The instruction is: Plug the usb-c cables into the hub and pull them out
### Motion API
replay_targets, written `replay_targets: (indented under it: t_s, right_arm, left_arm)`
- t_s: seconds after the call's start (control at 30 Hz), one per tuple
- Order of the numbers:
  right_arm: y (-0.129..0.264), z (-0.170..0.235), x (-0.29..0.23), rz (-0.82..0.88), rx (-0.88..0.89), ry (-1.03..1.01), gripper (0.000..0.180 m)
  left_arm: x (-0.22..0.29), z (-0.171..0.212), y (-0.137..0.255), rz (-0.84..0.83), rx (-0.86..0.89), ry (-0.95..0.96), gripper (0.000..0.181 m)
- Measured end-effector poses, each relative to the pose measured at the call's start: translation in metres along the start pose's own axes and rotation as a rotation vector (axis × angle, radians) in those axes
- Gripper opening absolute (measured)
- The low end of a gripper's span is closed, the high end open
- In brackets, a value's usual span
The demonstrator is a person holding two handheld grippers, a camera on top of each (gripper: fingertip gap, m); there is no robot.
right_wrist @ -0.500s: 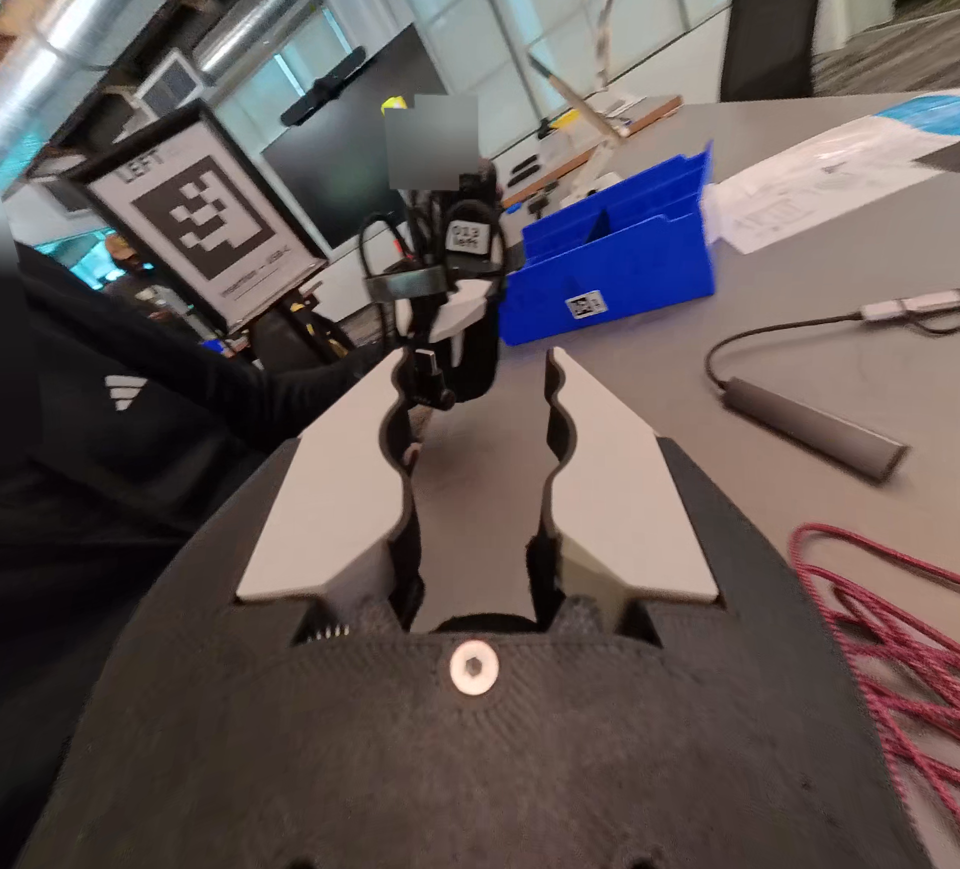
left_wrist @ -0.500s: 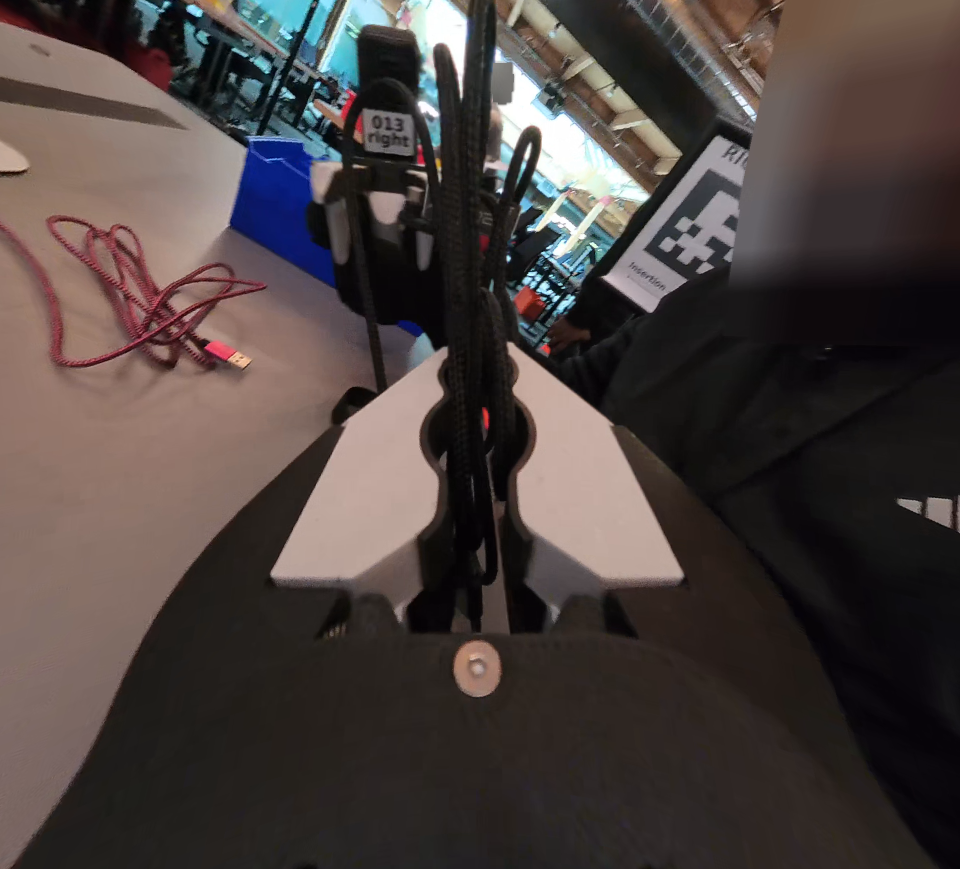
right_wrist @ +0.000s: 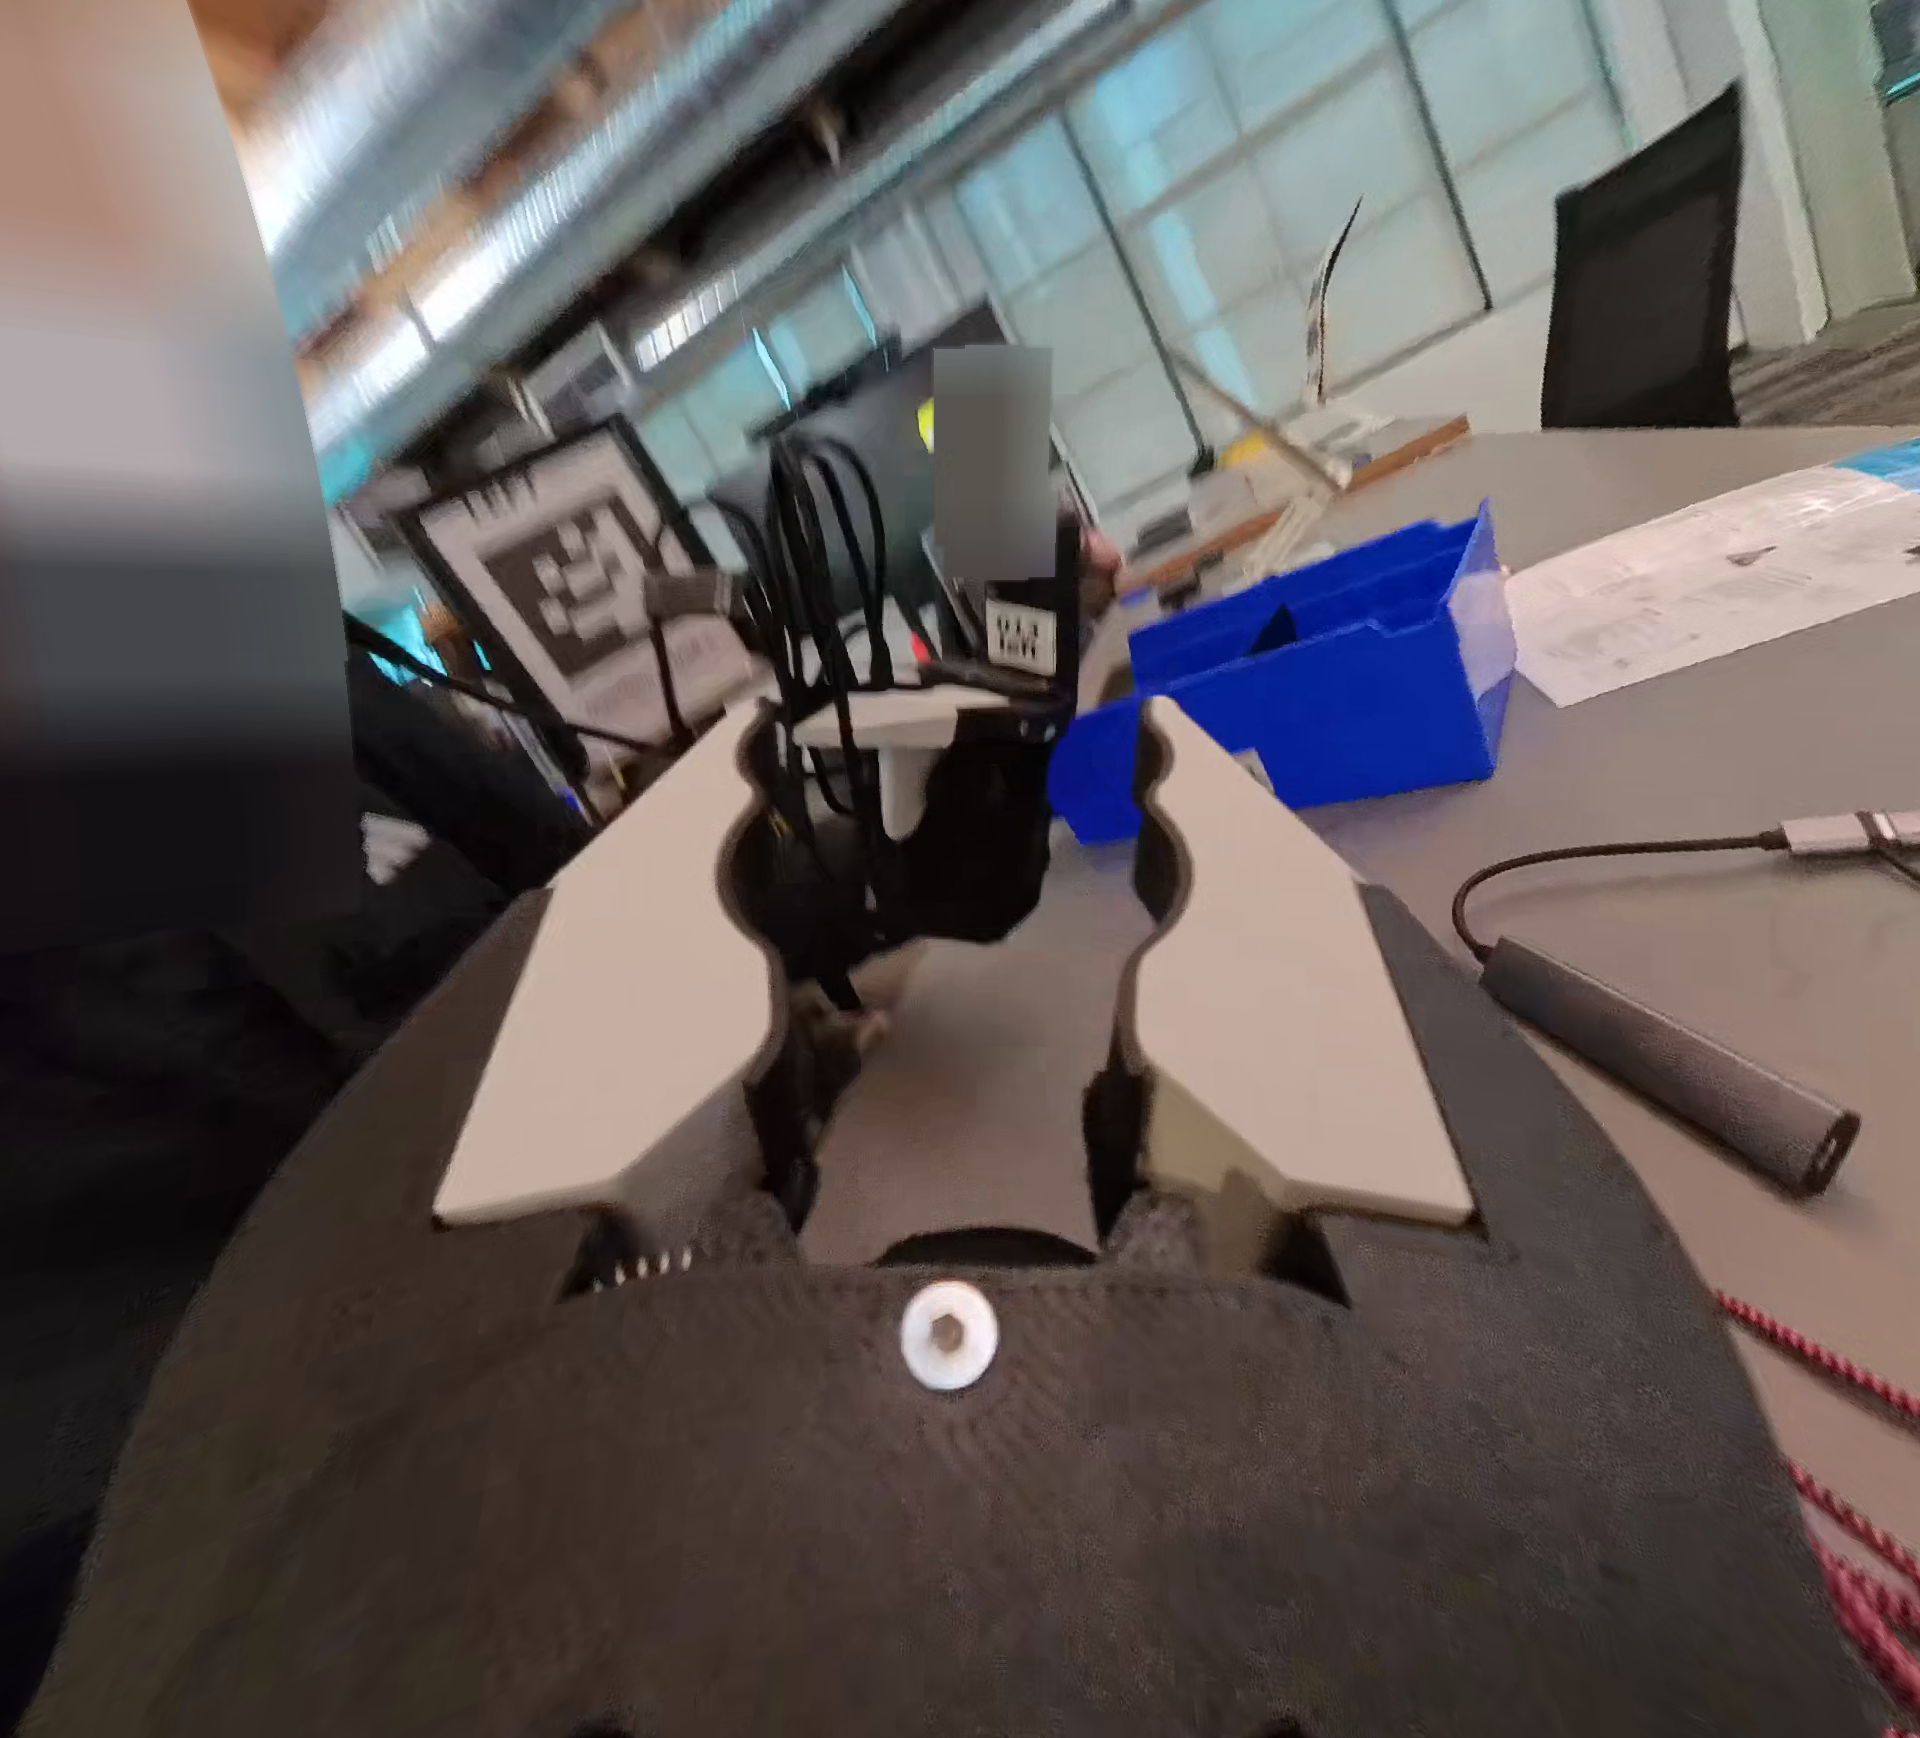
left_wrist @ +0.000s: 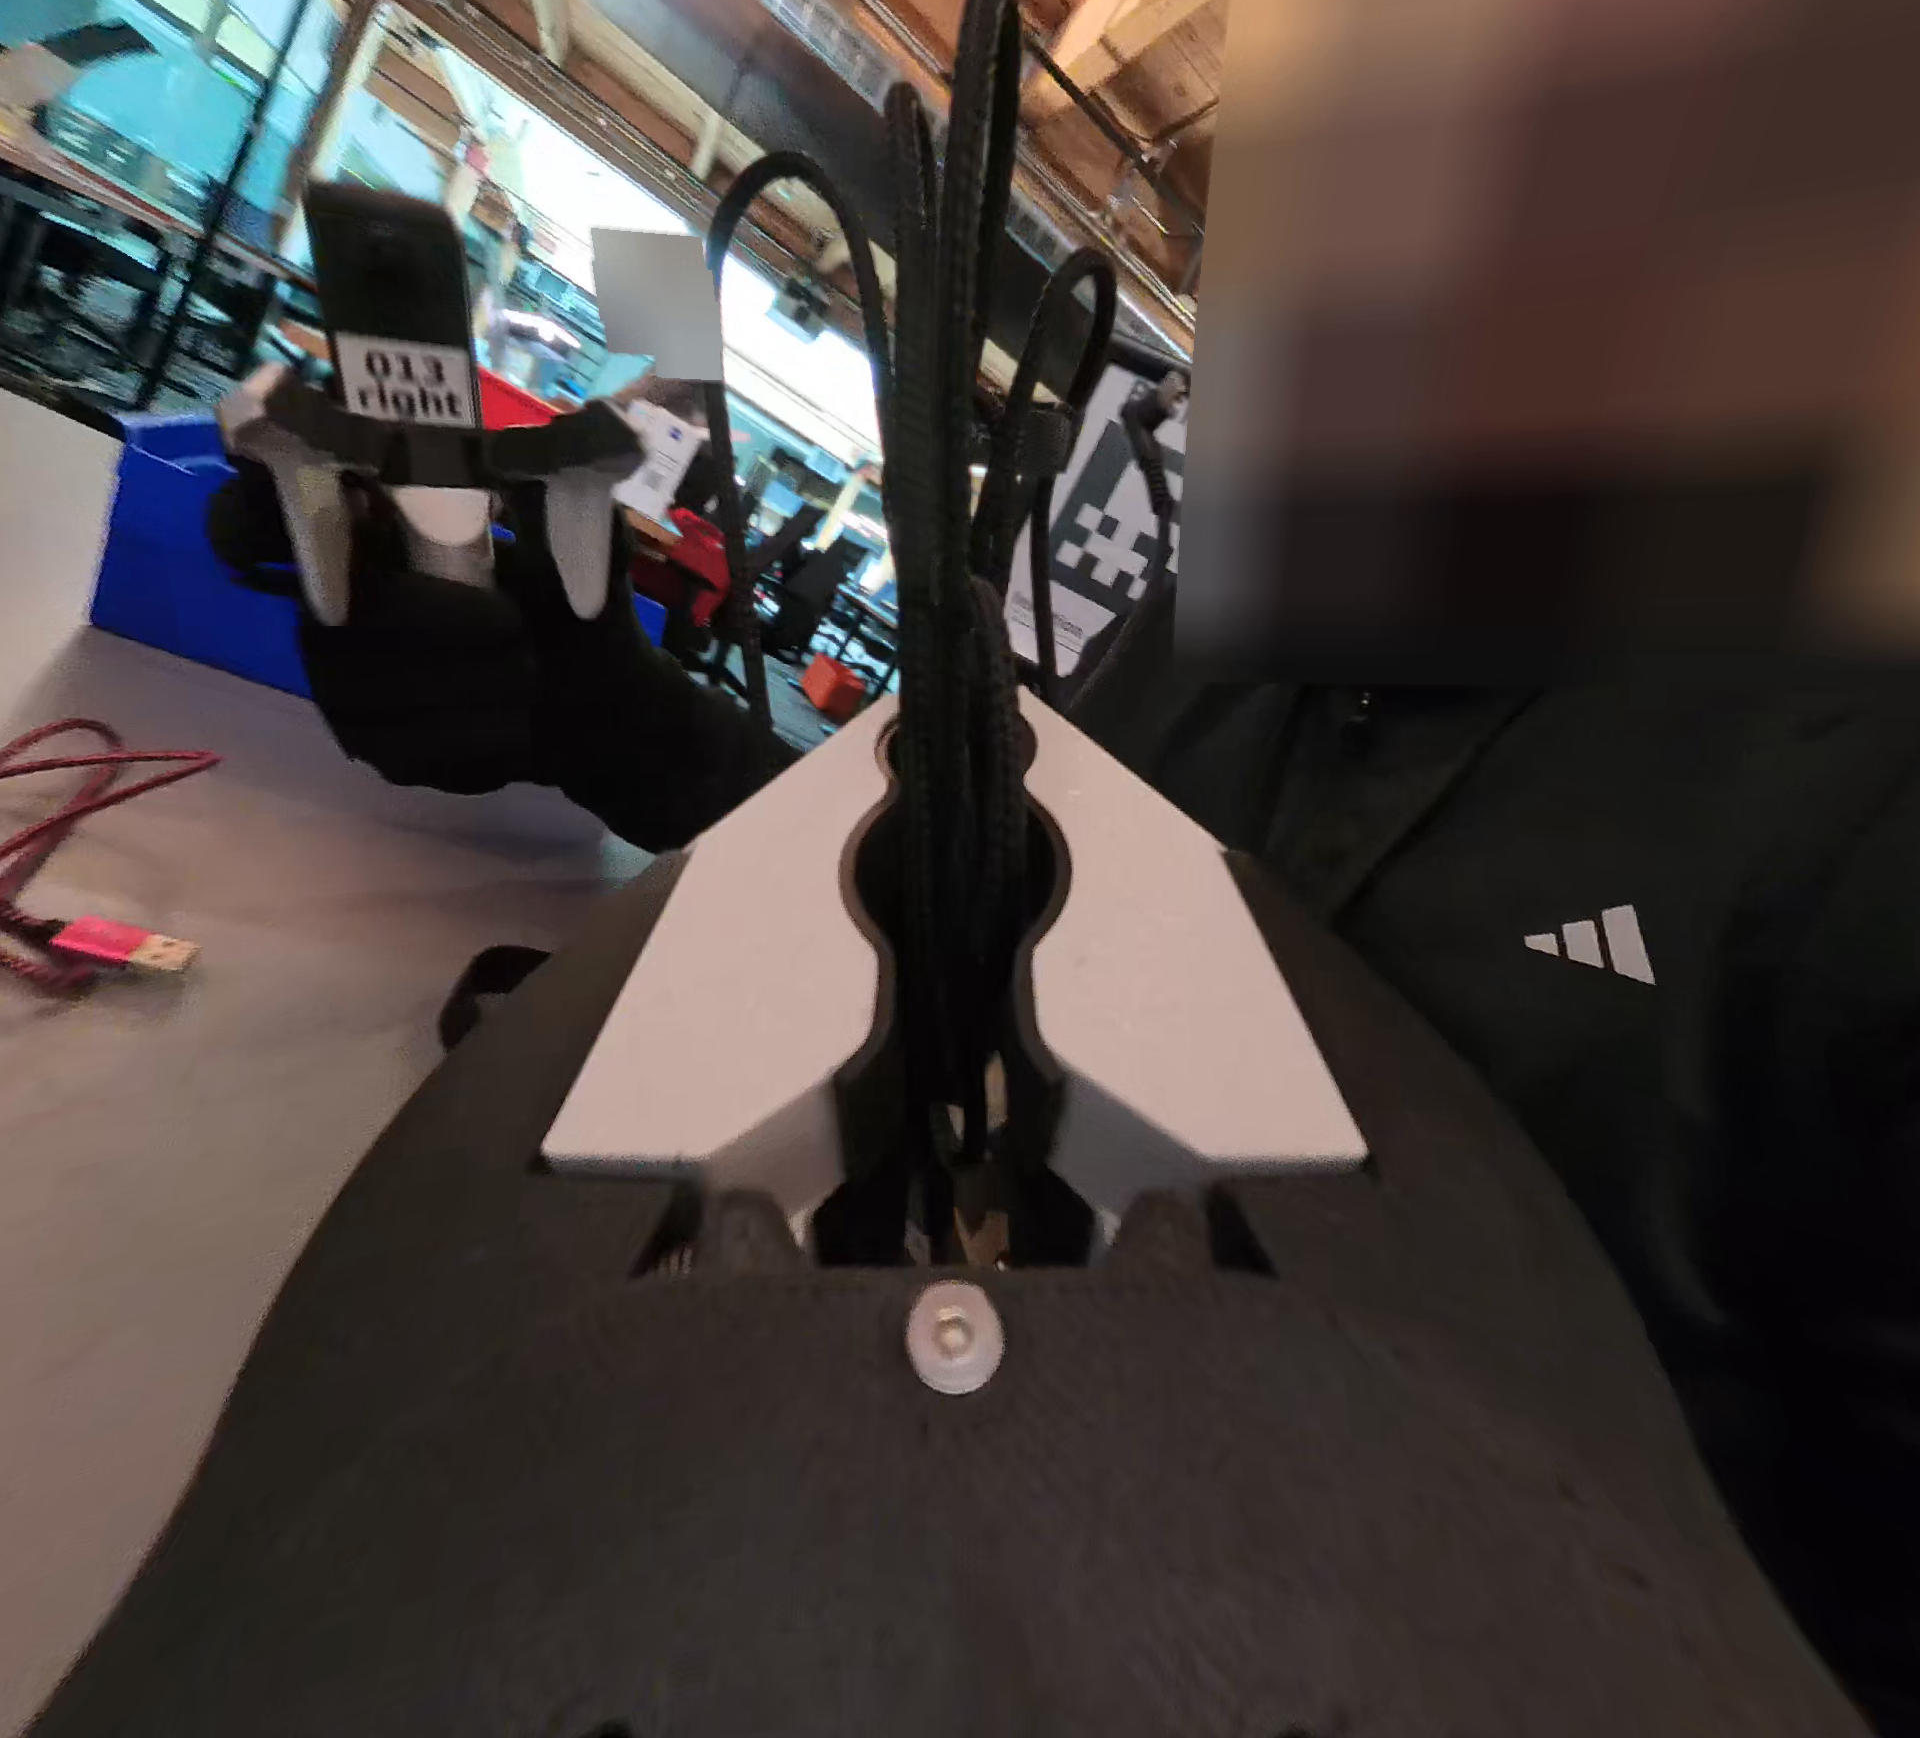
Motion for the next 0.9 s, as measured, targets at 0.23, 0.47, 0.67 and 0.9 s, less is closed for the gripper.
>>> replay_targets:
  t_s: [0.23, 0.47, 0.67, 0.9]
  right_arm:
    - [-0.081, 0.022, -0.034, -0.246, -0.247, 0.174, 0.096]
    - [-0.093, 0.031, -0.027, -0.336, -0.225, 0.125, 0.021]
    - [-0.071, 0.025, -0.003, -0.301, -0.062, 0.0, 0.001]
    - [-0.059, 0.021, 0.01, -0.246, -0.028, -0.052, 0.001]
  left_arm:
    - [-0.026, 0.018, -0.03, 0.077, -0.086, 0.122, 0.012]
    - [-0.047, 0.03, -0.037, 0.076, -0.166, 0.338, 0.021]
    - [-0.051, 0.01, -0.014, -0.198, -0.105, 0.259, 0.042]
    - [-0.031, -0.014, -0.002, -0.473, -0.181, 0.008, 0.023]
Point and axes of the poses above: each gripper's, where its closed fingertips meet, y back along the fingers, z out of its underside, x = y × z across the jaws, the point moved 10 cm from there along y, back along the fingers, and after that the axes turned 1 degree about z, right-handed, at the moved point
